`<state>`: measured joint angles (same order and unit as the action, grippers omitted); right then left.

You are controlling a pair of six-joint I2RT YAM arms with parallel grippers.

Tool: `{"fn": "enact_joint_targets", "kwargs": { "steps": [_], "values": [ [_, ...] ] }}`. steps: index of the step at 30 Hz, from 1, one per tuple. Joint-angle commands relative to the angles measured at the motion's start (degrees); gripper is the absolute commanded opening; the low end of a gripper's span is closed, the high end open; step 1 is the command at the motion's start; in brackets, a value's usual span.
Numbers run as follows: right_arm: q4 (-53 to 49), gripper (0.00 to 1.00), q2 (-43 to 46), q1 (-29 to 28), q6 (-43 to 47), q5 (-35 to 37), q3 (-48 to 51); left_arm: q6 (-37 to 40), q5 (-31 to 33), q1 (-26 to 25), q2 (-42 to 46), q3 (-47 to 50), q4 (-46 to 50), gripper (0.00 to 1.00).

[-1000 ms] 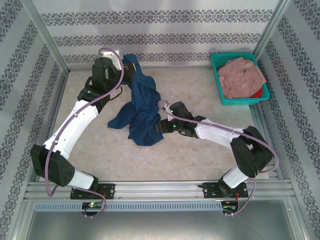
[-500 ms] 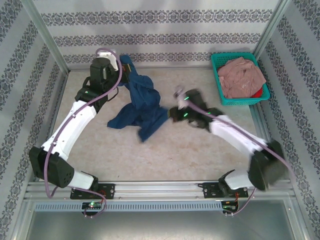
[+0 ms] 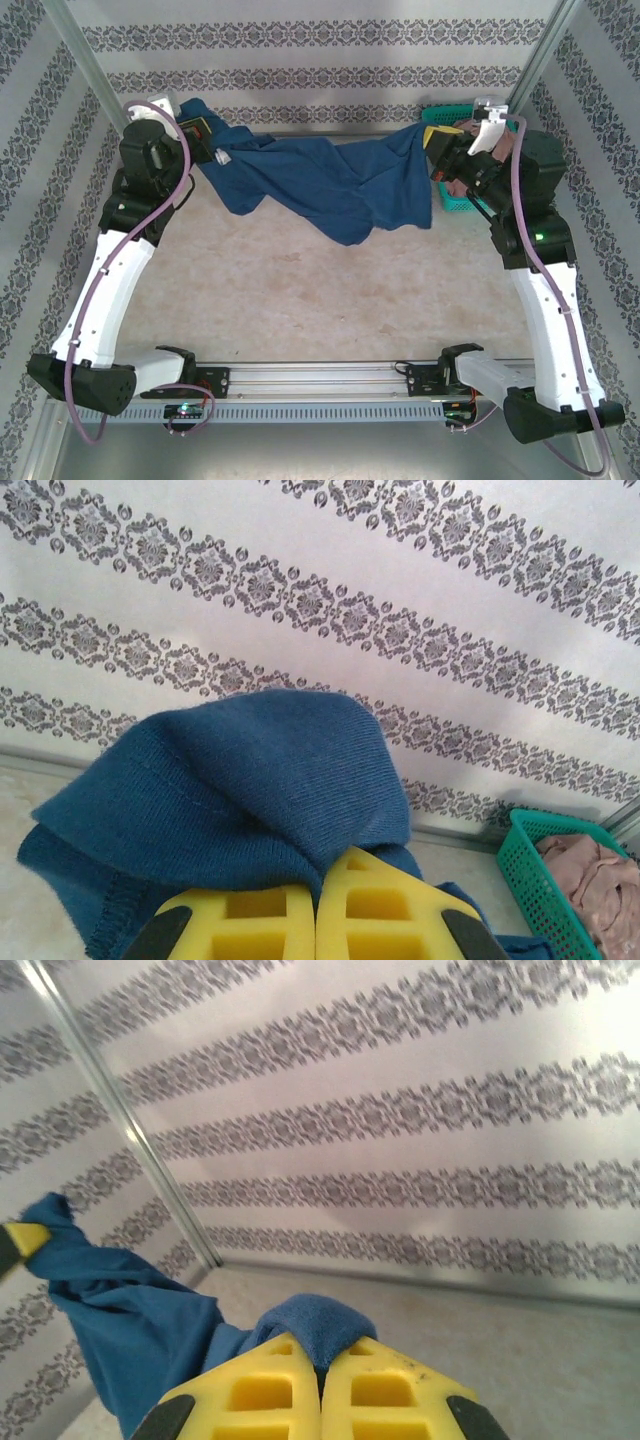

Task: Fold the inside-out t-shirt
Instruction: Flatten out the T-shirt at the center of the table.

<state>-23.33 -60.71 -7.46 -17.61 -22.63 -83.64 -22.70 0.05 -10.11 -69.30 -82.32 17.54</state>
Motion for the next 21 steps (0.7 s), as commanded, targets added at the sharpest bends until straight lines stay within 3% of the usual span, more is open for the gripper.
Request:
{"fn": "enact_joint_targets", "kwargs": {
  "steps": [1,5,9,12,15,17,19,21],
  "values": [
    [-3.21,0.00,0.65,0.77,1.27,-1.95,-2.70,-0.84,-1.74,0.07,2.24,-0.25,2.06,0.00],
    [-3.61,0.00,-0.09,0.96,0.06,-2.94,-2.22,-2.40,-5.94,0.01,3.28,2.46,2.44,0.00],
    [-3.73,0.00,-6.60,1.31,-1.34,-1.28,-1.81,-4.24,-7.73,0.05,2.52,6.43,3.50,0.00],
    [-1.54,0.00,-17.66,1.23,-3.12,6.61,-5.40,-7.08,-11.77,0.04,-0.95,9.25,3.90,0.01],
    [-2.13,0.14,-33.87,-0.21,-4.65,11.31,-15.17,-11.23,-19.02,-0.09,-6.63,12.31,1.67,0.03],
    [-6.28,0.33,-41.46,-2.21,-1.97,14.79,-22.65,-13.41,-24.88,-0.54,-10.15,14.18,-0.90,0.05],
    [-6.77,0.46,-41.64,-4.43,1.29,16.49,-21.85,-14.39,-26.71,-0.79,-11.68,15.96,-1.92,0.05],
    [-4.81,0.57,-37.91,-7.65,5.76,19.61,-14.36,-14.31,-25.78,-0.82,-11.63,17.68,-2.28,0.06]
  ]
}}
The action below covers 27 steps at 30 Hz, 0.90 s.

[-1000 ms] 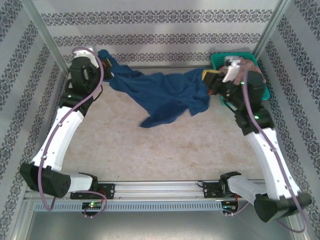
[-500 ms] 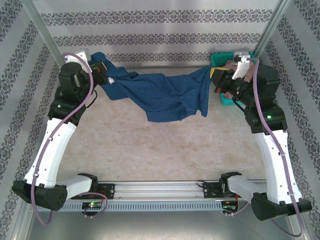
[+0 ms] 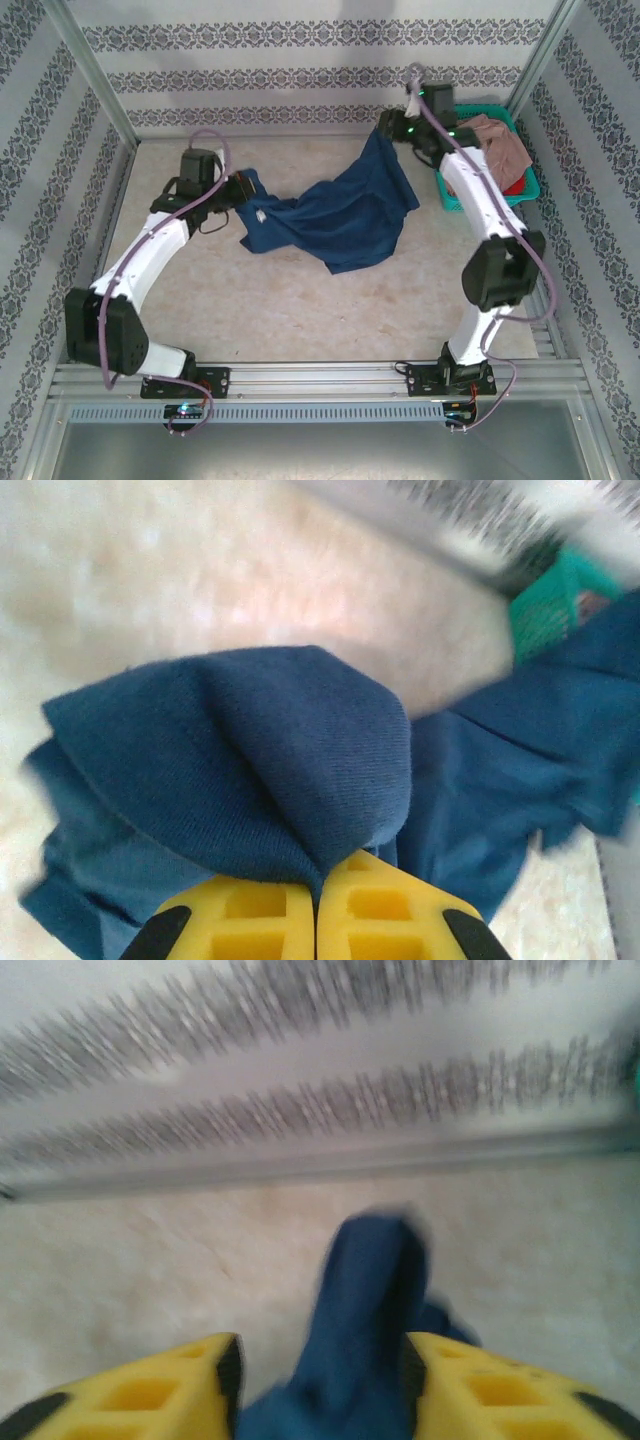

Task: Fold the inside-out t-shirt
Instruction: Flatten out the T-shirt at the center of the table.

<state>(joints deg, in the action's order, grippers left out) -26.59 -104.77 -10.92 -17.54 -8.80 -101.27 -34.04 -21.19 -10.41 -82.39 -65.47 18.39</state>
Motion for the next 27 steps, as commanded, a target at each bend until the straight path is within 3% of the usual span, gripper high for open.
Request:
{"fn": "enact_joint_targets", "kwargs": {
  "steps": [1,5,10,14,18,19,21,23,24,27],
  "values": [
    [-0.83,0.60,8.74,-6.30,7.84,6.50,7.91,-2.64,-3.64,-0.53,1.78,1.59,-3.19,0.06],
    [2.48,0.65,17.31,-16.76,10.71,5.49,25.60,-1.88,-2.98,-0.54,1.24,2.21,-3.08,0.06],
    [3.40,0.70,13.47,-29.73,10.18,9.74,35.56,-1.38,-3.40,-0.56,0.29,1.52,-2.67,0.06],
    [4.48,0.74,7.72,-29.46,9.73,15.68,37.96,-0.88,-2.26,-0.49,0.68,1.51,-2.49,0.06],
    [3.51,0.72,1.05,-26.78,9.62,16.05,35.18,-0.76,-2.19,-0.53,0.97,1.65,-2.14,0.06],
    [2.16,0.66,-0.14,-26.21,9.54,16.89,34.17,-0.76,-2.23,-0.52,1.12,1.75,-2.05,0.06],
    [-1.01,0.31,-0.45,-24.15,9.80,18.93,32.82,-0.46,-2.95,-0.51,1.79,1.67,-1.33,0.06],
    [-3.49,0.05,4.06,-20.86,10.20,19.24,32.63,0.09,-4.95,-0.75,3.09,1.67,-0.15,0.06],
    [-4.06,0.00,7.88,-18.78,10.45,18.45,32.87,0.48,-6.52,-1.19,4.08,1.58,1.14,0.06],
    [-3.41,0.00,19.42,-10.81,10.30,12.76,32.91,0.86,-11.41,-5.04,8.00,2.55,3.46,0.09]
  ]
}}
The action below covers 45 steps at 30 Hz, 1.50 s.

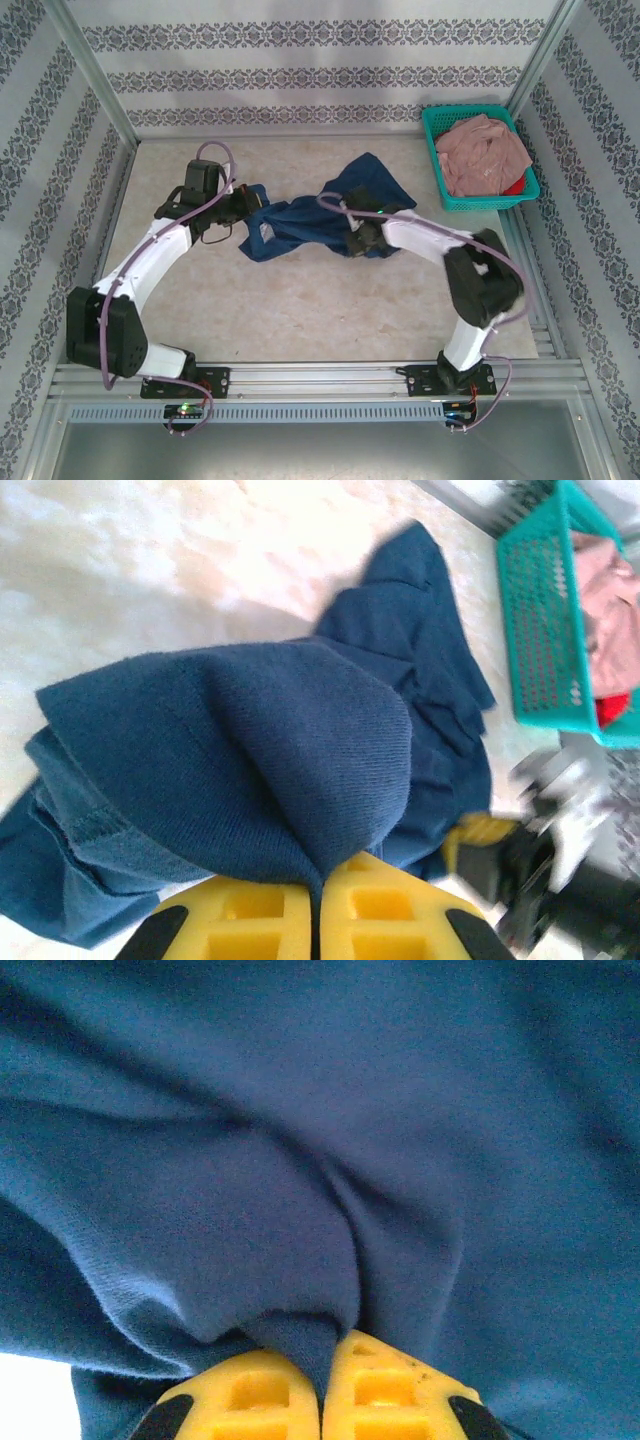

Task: Fold the inside-out t-shirt
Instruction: Flatten out the T-shirt at the center of the table.

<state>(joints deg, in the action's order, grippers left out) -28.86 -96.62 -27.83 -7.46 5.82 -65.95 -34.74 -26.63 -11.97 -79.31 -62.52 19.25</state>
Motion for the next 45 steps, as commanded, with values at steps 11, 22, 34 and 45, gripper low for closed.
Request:
{"fn": "enact_joint_targets", "kwargs": {
  "steps": [11,22,34,45],
  "values": [
    [-3.83,0.59,8.25,12.71,-1.40,-4.08,-9.64,-0.85,-11.59,-15.01,-5.77,-3.32,-3.33,0.36],
    [1.56,0.67,13.90,-20.69,-6.15,-4.17,7.71,2.49,6.79,-5.25,4.30,5.91,5.09,0.60],
    [2.35,0.43,-7.93,-25.69,-8.31,-4.46,-0.19,1.34,9.91,0.80,9.06,12.57,4.58,0.60],
    [4.26,0.00,13.91,-10.69,-10.01,-21.79,-0.54,-0.50,3.45,0.60,11.47,17.55,-3.72,0.60]
  ]
}}
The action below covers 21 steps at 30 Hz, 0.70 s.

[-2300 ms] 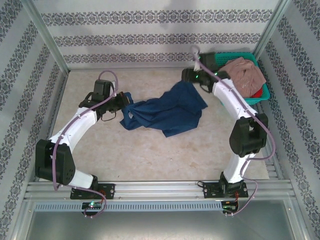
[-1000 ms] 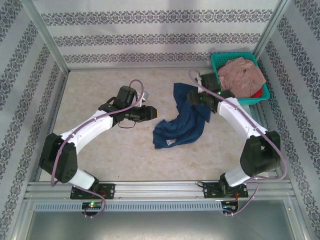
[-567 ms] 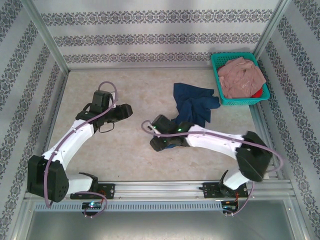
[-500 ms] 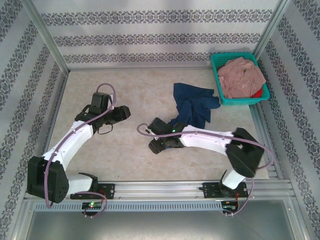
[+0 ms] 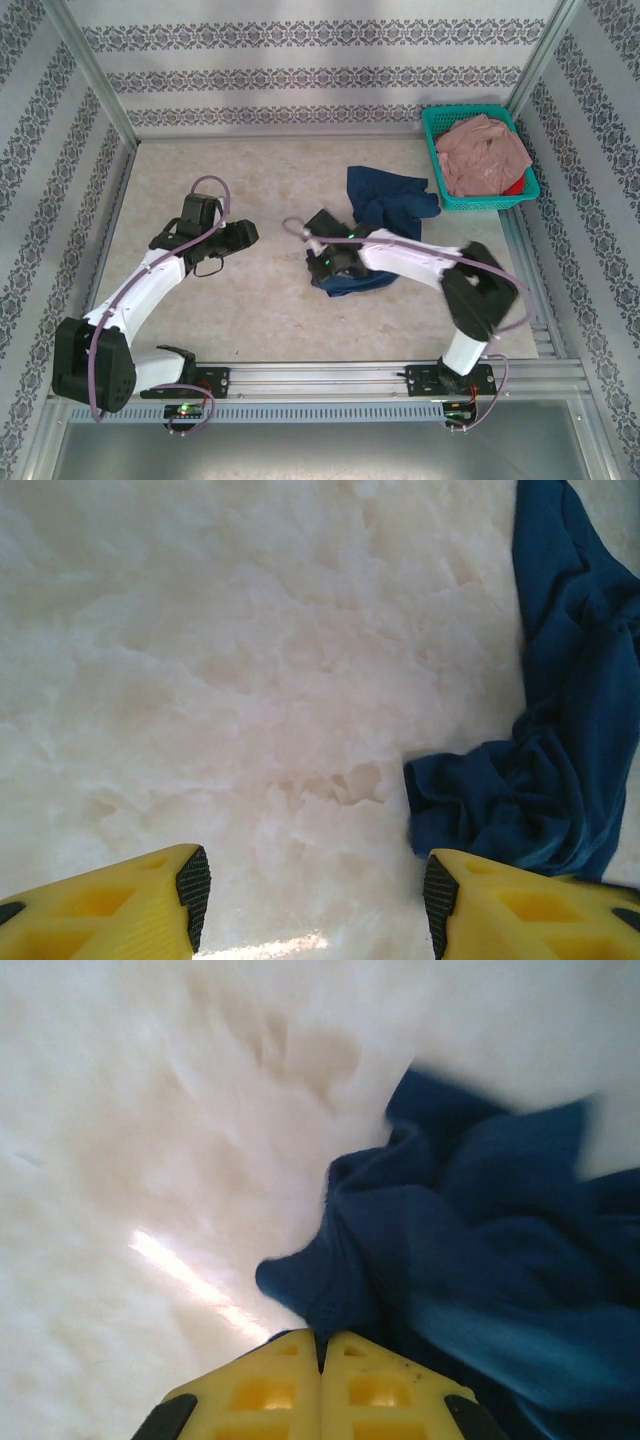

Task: Fold the inside-out t-shirt
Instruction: Flatten out the T-shirt at the center of the table.

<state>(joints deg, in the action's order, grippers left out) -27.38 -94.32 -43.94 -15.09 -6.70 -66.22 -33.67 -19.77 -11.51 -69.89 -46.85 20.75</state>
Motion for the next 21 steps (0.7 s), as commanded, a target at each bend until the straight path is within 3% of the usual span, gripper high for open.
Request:
{"fn": "enact_joint_targets", "kwargs": {
  "steps": [1,7,13,21],
  "values": [
    [4.37,0.00,14.79,8.36,-4.20,-12.61,0.67,-1.91,-3.85,-0.17,2.56,2.57,-7.16,0.60],
    [5.81,0.00,24.99,20.97,-10.05,-22.48,3.62,-1.07,-4.61,-5.82,1.95,3.71,-13.22,0.60],
    [5.58,0.00,29.10,30.52,-12.59,-23.61,3.10,2.32,-5.33,-15.46,-8.86,1.33,-21.71,0.60],
    [2.21,0.00,32.17,39.34,-11.36,-23.37,3.90,6.79,-7.53,-16.70,-27.23,-9.62,-21.89,0.62]
  ]
}}
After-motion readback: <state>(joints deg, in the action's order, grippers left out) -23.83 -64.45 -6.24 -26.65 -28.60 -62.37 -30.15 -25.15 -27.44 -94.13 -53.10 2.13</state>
